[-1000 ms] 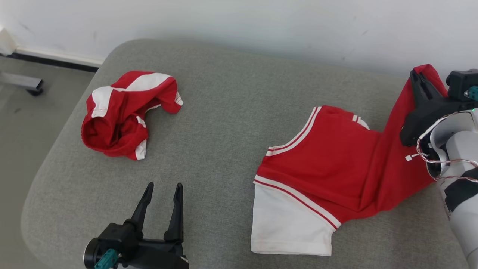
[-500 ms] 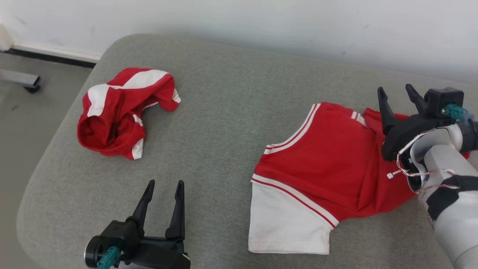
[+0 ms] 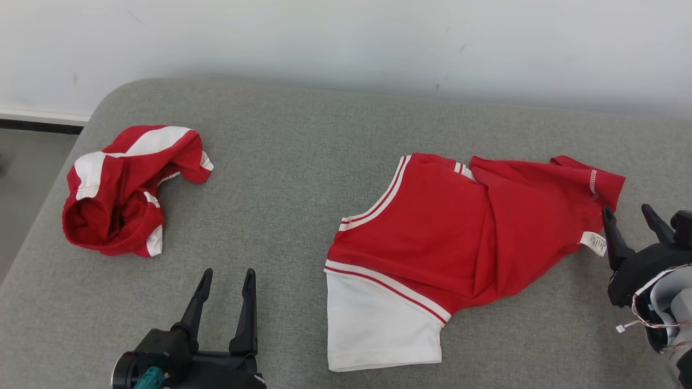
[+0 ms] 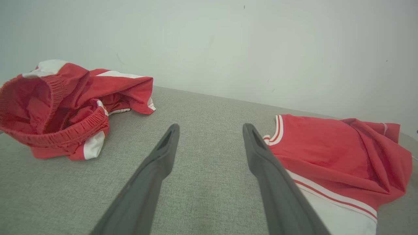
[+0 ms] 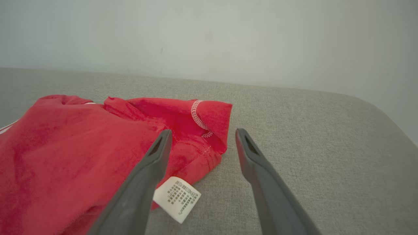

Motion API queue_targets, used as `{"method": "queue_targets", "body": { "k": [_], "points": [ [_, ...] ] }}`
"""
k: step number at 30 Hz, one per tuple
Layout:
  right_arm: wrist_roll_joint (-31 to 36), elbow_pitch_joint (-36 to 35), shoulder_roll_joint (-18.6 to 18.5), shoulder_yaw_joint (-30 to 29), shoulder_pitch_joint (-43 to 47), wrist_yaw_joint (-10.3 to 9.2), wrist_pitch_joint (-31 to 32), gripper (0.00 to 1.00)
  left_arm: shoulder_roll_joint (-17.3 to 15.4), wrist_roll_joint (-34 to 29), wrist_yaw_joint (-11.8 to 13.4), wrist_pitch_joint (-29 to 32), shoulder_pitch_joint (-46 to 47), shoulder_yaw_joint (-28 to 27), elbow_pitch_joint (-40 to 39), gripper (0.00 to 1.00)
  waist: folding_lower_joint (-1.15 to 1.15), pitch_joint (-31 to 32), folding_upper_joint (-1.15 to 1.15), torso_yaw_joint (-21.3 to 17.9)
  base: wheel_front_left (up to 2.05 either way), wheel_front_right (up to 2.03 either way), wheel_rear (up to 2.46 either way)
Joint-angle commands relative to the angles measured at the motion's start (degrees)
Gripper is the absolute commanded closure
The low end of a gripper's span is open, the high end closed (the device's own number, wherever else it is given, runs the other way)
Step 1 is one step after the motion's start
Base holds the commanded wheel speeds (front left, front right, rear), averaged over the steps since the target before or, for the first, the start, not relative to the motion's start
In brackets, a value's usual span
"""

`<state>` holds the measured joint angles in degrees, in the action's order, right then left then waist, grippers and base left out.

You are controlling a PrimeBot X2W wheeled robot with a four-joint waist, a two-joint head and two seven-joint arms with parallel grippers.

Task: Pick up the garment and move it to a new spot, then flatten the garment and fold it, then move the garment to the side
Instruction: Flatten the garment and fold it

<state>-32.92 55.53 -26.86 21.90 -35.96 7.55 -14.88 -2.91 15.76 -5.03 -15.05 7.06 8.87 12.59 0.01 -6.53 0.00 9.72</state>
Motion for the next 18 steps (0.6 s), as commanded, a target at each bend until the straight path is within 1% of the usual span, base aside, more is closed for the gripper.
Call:
{"method": "queue_targets", "body": {
  "k": [1, 7, 17, 18],
  "points": [
    [-0.6, 0.2, -0.4, 0.3, 0.3, -0.14, 0.1, 0.00, 0.0, -0.6, 0.0, -0.2, 0.0, -0.2, -0.2, 0.00, -0.01, -0.5, 0.00, -0.3, 0.00, 0.00, 0.00],
    [-1.8, 3.0, -0.6, 0.9, -2.0, -0.14, 1.8, 0.00, 0.0, -0.9, -0.4, -0.2, 1.2, 0.0, -0.1, 0.00, -0.01, -2.3, 0.00, 0.4, 0.00, 0.00, 0.00],
    [-2.7, 9.5, 0.9, 1.8, -6.2, -0.14, 3.0, 0.00, 0.0, -0.5, -0.3, -0.2, 2.6, 0.4, -0.2, 0.00, -0.01, -5.3, 0.00, 2.7, 0.00, 0.00, 0.00],
    [-2.9, 10.0, 1.0, 1.9, -6.6, -0.14, 3.1, 0.05, 0.0, -0.4, -0.3, -0.2, 2.8, 0.4, -0.3, 0.00, -0.01, -5.7, 0.00, 3.0, 0.00, 0.00, 0.00]
  ]
}}
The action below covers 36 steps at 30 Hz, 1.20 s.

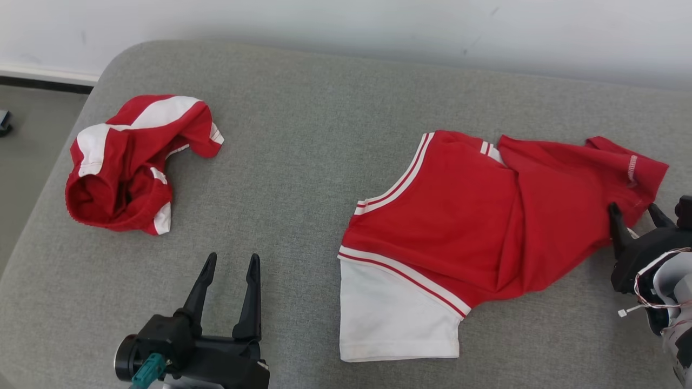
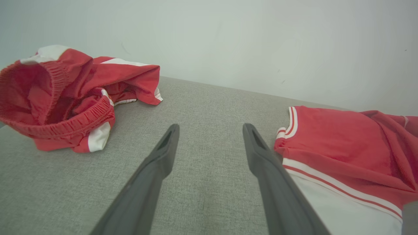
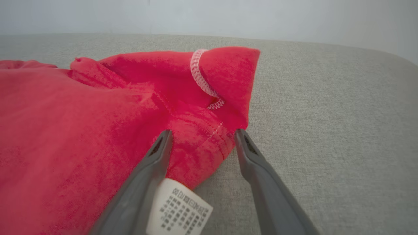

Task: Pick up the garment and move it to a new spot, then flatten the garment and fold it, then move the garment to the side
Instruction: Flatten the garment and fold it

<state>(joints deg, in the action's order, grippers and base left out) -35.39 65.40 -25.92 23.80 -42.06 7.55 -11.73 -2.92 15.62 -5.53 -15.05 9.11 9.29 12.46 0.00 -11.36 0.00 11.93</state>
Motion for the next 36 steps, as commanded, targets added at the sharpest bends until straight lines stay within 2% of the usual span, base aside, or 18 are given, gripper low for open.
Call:
{"method": "queue_targets", "body": {
  "k": [1, 2, 3, 4, 5, 12, 19, 24, 25, 30, 36],
  "points": [
    [-0.6, 0.7, 0.3, 0.1, -0.9, -0.14, 0.2, 0.17, 0.0, -0.2, 0.2, -0.2, 0.9, 0.1, -0.2, 0.00, 0.00, -1.2, 0.00, 0.9, 0.00, 0.00, 0.00],
    [-0.7, 1.4, 0.4, 0.1, -1.2, -0.14, 0.4, 0.53, 0.0, -0.2, 0.2, -0.2, 1.1, 0.1, -0.2, 0.00, 0.00, -1.5, 0.00, 1.0, 0.00, 0.00, 0.00],
    [-1.0, 2.1, 0.4, -0.1, -1.5, -0.14, 0.5, 0.68, 0.0, -0.1, 0.2, -0.2, 1.3, 0.1, -0.3, 0.00, 0.00, -1.8, 0.00, 1.2, 0.00, 0.00, 0.00],
    [-1.1, 2.7, 0.4, -0.2, -1.8, -0.14, 0.5, 0.91, 0.0, -0.1, 0.2, -0.2, 1.6, 0.2, -0.3, 0.00, 0.00, -2.0, 0.00, 1.3, 0.00, 0.00, 0.00],
    [-1.4, 3.1, 0.4, -0.2, -2.1, -0.14, 0.2, 1.00, 0.0, 0.0, 0.2, -0.2, 1.8, 0.3, -0.2, 0.00, 0.00, -2.2, 0.00, 1.4, 0.00, 0.00, 0.00],
    [-2.1, 1.2, 0.8, 0.2, -0.1, -0.14, -2.9, 1.00, 0.0, 0.1, 0.6, -0.2, 0.9, -0.1, 0.5, 0.00, 0.00, -0.7, 0.00, 0.7, 0.00, 0.00, 0.00],
    [-3.8, -7.2, -0.4, -1.6, 5.4, -0.14, -3.5, 1.00, 0.0, -0.1, 0.7, -0.2, -1.4, -0.4, 0.8, 0.00, 0.00, 3.0, 0.00, -1.7, 0.00, 0.00, 0.00],
    [-4.7, -18.4, -0.3, -6.1, 13.2, -0.14, -3.5, 1.00, 0.0, -0.6, 0.4, -0.2, -3.4, -1.0, 1.1, 0.00, 0.00, 5.9, 0.00, -4.3, 0.00, 0.00, 0.00],
    [-4.6, -22.6, -0.4, -7.7, 16.7, -0.14, -3.5, 1.00, 0.0, -0.7, 0.3, -0.2, -4.1, -1.2, 1.1, 0.00, 0.00, 6.9, 0.00, -5.0, 0.00, 0.00, 0.00],
    [-3.5, -32.1, -0.2, -13.1, 26.1, -0.14, -3.5, 1.00, 0.0, -0.8, 0.1, -0.2, -5.4, -1.6, 1.2, 0.00, 0.00, 8.4, 0.00, -6.1, 0.00, 0.00, 0.00],
    [-3.1, -43.1, 2.7, -21.8, 37.7, -0.14, -1.4, 1.00, 0.0, -1.0, -0.1, -0.2, -6.4, -2.0, 1.2, 0.00, 0.00, 9.1, 0.00, -6.6, 0.00, 0.00, 0.00]
  ]
}}
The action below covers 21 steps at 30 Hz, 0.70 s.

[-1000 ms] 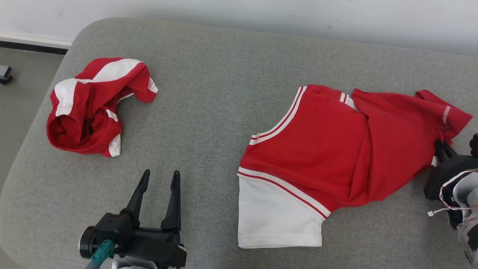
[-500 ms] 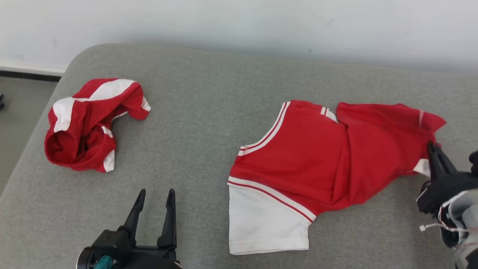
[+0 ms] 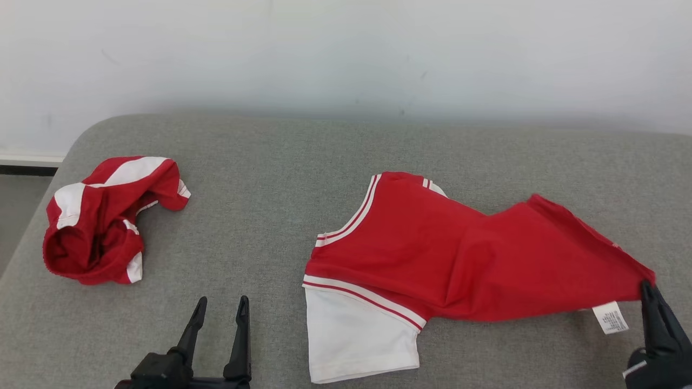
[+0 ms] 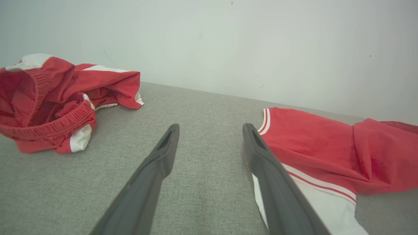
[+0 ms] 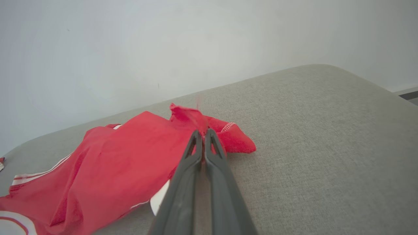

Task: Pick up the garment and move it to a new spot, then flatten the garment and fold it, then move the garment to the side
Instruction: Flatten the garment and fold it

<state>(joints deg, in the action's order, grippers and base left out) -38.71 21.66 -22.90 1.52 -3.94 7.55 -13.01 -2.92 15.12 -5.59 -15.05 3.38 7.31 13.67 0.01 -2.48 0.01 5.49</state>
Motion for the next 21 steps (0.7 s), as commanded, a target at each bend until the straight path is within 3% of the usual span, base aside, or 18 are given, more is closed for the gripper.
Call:
{"method": "queue_targets", "body": {
  "k": [1, 6, 7, 8, 13, 21],
  "points": [
    [0.2, -1.3, 0.8, -1.1, 1.5, -0.14, 0.5, 1.00, 0.0, -0.6, -0.1, -0.2, -0.8, -0.1, 0.0, 0.00, -0.01, 0.2, -0.01, -0.2, 0.00, 0.00, 0.00],
    [2.5, -8.1, 5.5, -9.3, 10.0, -0.14, 5.1, 1.00, 0.0, -0.5, -0.3, -0.2, -1.0, -0.3, 0.0, 0.00, -0.01, 0.2, -0.01, -0.2, 0.00, 0.00, 0.00],
    [3.3, -9.1, 6.4, -10.4, 10.6, -0.14, 5.7, 0.92, 0.0, -0.6, -0.3, -0.2, -1.0, -0.4, 0.0, 0.00, -0.01, 0.2, -0.01, -0.3, 0.00, 0.00, 0.00],
    [4.0, -9.6, 7.3, -11.1, 11.2, -0.14, 6.4, 0.00, 0.0, -0.7, -0.4, -0.2, -1.0, -0.5, 0.0, 0.00, -0.01, 0.1, -0.01, -0.3, 0.00, 0.00, 0.00],
    [9.0, -12.9, 10.2, -13.3, 12.1, -0.14, 6.7, 0.00, 0.0, -1.0, -0.6, -0.2, -1.2, -1.3, 0.2, 0.00, -0.01, 0.7, -0.01, -1.0, 0.00, 0.00, 0.00],
    [14.0, -18.0, 11.9, -12.7, 11.0, -0.14, 5.7, 0.00, -0.1, -1.8, -0.7, -0.2, -2.8, -3.1, -0.6, 0.00, -0.01, 2.6, -0.01, -2.7, 0.00, 0.00, 0.00]
  ]
}}
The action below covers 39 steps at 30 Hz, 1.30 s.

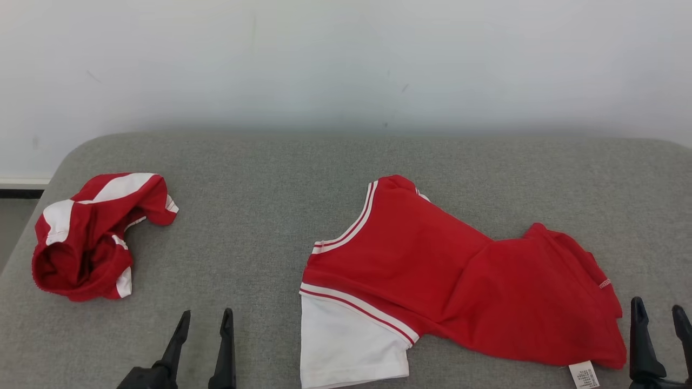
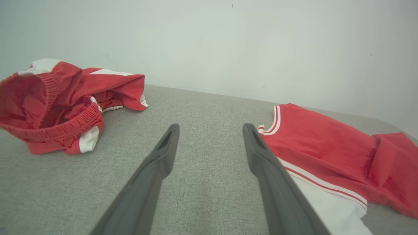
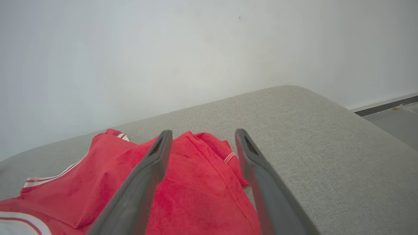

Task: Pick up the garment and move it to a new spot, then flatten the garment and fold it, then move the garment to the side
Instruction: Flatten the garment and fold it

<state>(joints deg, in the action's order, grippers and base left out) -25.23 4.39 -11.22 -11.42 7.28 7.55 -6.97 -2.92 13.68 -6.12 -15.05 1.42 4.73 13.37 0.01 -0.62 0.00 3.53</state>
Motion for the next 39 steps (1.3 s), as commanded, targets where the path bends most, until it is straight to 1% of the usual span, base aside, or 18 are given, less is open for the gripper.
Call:
{"method": "queue_targets", "body": {
  "k": [1, 10, 14, 21, 27, 39],
  "points": [
    [0.9, -1.5, 0.4, 0.5, -0.4, -0.14, -0.7, 0.00, -0.2, -0.4, -0.1, -0.2, -1.1, -0.9, -0.6, 0.00, -0.01, 1.0, 0.00, -1.0, 0.00, 0.00, 0.00],
    [3.0, -5.9, 1.3, 3.9, -0.8, -0.14, -1.9, 0.00, -0.8, -0.8, 0.0, -0.2, -3.0, -3.3, -1.9, 0.00, -0.01, 2.2, 0.00, -2.6, 0.00, 0.00, 0.00],
    [3.9, -5.7, 1.8, 6.6, -0.5, -0.14, -2.1, 0.00, -1.1, -1.1, 0.3, -0.2, -4.1, -4.3, -2.6, 0.00, -0.01, 2.8, 0.00, -3.4, 0.00, 0.00, 0.00],
    [4.8, -4.3, 2.1, 8.8, 0.3, -0.14, -3.2, 0.00, -1.5, -1.8, 0.2, -0.2, -5.9, -5.0, -3.5, 0.00, -0.01, 3.7, 0.00, -4.0, 0.00, 0.00, 0.00],
    [5.8, -3.8, 2.7, 9.3, 1.8, -0.14, -4.3, 0.00, -1.0, -2.3, 0.9, -0.2, -6.9, -4.6, -4.5, 0.00, -0.01, 4.2, 0.00, -4.4, 0.00, 0.00, 0.00],
    [7.4, -2.8, 3.8, 9.3, 3.4, -0.14, -4.9, 0.00, -1.0, -2.6, 0.4, -0.2, -6.9, -3.7, -4.9, 0.00, -0.01, 4.2, 0.00, -4.4, 0.00, 0.00, 0.00]
  ]
}}
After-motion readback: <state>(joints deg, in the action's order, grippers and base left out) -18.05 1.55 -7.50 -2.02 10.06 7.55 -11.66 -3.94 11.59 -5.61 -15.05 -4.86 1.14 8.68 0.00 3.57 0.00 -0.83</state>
